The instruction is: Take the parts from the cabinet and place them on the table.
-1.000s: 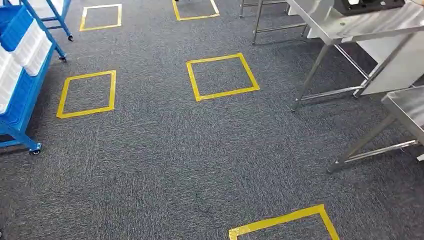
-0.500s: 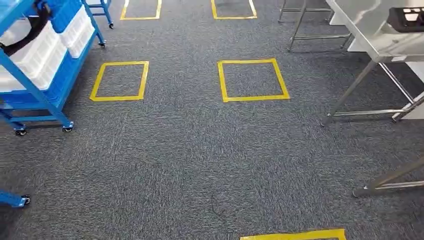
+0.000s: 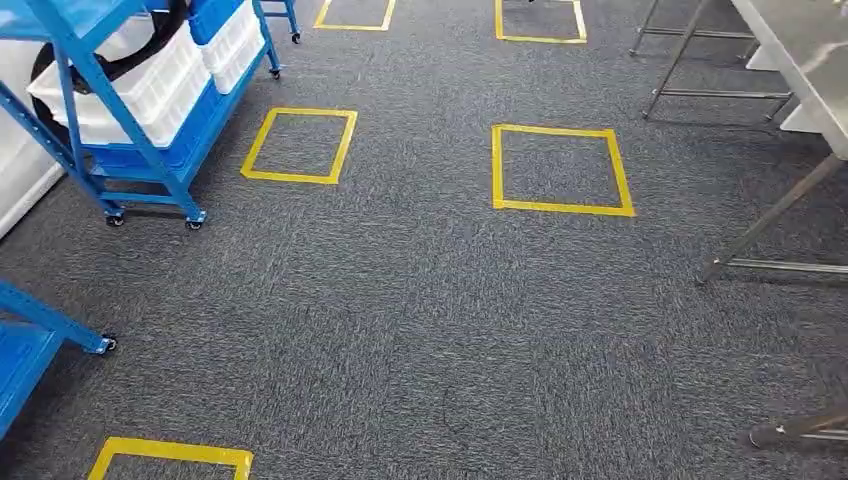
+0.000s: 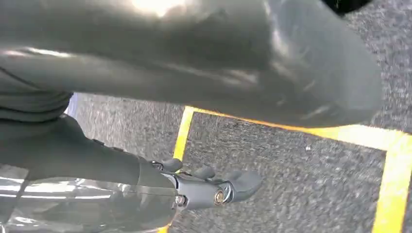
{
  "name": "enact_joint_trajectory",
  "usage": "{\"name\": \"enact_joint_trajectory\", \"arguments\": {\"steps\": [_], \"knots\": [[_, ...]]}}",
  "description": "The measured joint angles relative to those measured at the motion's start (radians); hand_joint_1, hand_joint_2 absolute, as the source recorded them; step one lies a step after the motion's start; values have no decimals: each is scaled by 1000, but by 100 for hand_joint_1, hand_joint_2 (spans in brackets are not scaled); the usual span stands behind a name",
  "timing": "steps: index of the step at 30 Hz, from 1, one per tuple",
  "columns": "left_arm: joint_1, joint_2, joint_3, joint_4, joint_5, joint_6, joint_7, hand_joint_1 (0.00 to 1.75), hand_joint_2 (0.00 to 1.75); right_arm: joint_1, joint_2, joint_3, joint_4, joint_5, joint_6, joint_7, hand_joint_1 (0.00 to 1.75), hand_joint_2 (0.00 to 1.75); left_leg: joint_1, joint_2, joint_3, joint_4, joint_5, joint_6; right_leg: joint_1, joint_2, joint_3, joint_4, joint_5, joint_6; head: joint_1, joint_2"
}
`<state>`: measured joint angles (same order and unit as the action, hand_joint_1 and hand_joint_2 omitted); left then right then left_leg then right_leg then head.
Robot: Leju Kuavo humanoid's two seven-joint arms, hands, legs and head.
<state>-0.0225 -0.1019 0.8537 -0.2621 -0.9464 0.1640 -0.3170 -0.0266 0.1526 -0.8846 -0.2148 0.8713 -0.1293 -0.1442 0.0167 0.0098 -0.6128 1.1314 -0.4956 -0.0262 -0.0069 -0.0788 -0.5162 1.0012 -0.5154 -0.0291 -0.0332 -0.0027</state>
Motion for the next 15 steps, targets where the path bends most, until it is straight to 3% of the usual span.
{"name": "enact_joint_trajectory", "arguments": {"steps": [1, 2, 3, 6, 7, 8, 9, 11, 12, 13, 14, 15], "knots": [[-2, 0, 0, 0, 0, 1, 0, 0, 0, -1, 0, 1, 0, 2, 0, 0, 0, 0, 0, 36, 51, -89, 31, 2, 1, -10, 5, 4, -5, 5, 0, 0], [-3, 0, 0, 0, -1, 1, 0, 0, 0, -1, 0, 1, 0, 2, 1, 0, 0, 0, -4, 65, 56, -112, 13, 6, 3, -16, 6, 4, -8, 8, 0, 0], [-5, 0, 0, 0, -3, 1, -1, 0, 0, -2, 0, 1, 0, 2, 1, 0, 0, 0, -8, 53, 56, -115, 22, 14, 9, -28, 6, 11, -14, 16, 0, 0], [-3, 1, 1, 0, -4, 2, 1, 0, 0, -8, 0, 4, 0, 6, 3, 2, 0, 0, -12, 22, 49, -115, 26, 30, 5, -54, 13, 6, -15, 29, 0, 0], [-2, 1, 2, 0, -5, 2, 1, 0, 0, -8, 0, 6, 0, 6, 4, 4, 0, 0, -6, 14, 57, -122, 33, 40, -2, -27, 13, 18, -27, 39, 0, 0], [-2, 1, 3, 0, -6, 2, 2, 0, 0, -6, 0, 6, 0, 6, 6, 6, 0, 0, -7, 5, 56, -124, 35, 43, -3, 29, -5, 57, -59, 42, 0, 0], [-4, 2, 4, 0, -6, 2, 2, 0, 0, -4, 0, 7, 0, 8, 6, 8, 0, 0, -7, -3, 52, -124, 38, 48, -4, 53, -40, 128, -102, 43, 0, 0], [-6, 2, 8, 0, -10, 1, 2, 0, 0, -2, 0, 8, 1, 13, 8, 9, 0, 0, -11, -25, 47, -124, 40, 52, -5, 70, -116, 277, -164, 42, 0, 0], [-6, 2, 10, 0, -12, 2, 2, 0, 0, -1, 0, 8, 1, 16, 9, 10, 0, 0, -12, -39, 46, -123, 41, 52, -5, 71, -138, 315, -165, 41, 0, 0], [-5, 3, 12, 0, -13, 1, 2, 0, 0, -1, 0, 9, 2, 16, 9, 10, 0, 0, -13, -53, 47, -123, 41, 52, -5, 73, -136, 302, -141, 38, 0, 0], [-4, 3, 14, 0, -14, 1, 2, 0, 0, -1, 0, 9, 2, 18, 9, 10, 0, 0, -14, -66, 49, -122, 41, 52, -5, 77, -115, 252, -100, 35, 0, 0], [-4, 3, 15, 0, -14, 0, 2, 0, 0, -1, 0, 9, 2, 19, 9, 10, 0, 0, -14, -80, 51, -120, 41, 52, -5, 90, -76, 168, -47, 29, 0, 0]]}}
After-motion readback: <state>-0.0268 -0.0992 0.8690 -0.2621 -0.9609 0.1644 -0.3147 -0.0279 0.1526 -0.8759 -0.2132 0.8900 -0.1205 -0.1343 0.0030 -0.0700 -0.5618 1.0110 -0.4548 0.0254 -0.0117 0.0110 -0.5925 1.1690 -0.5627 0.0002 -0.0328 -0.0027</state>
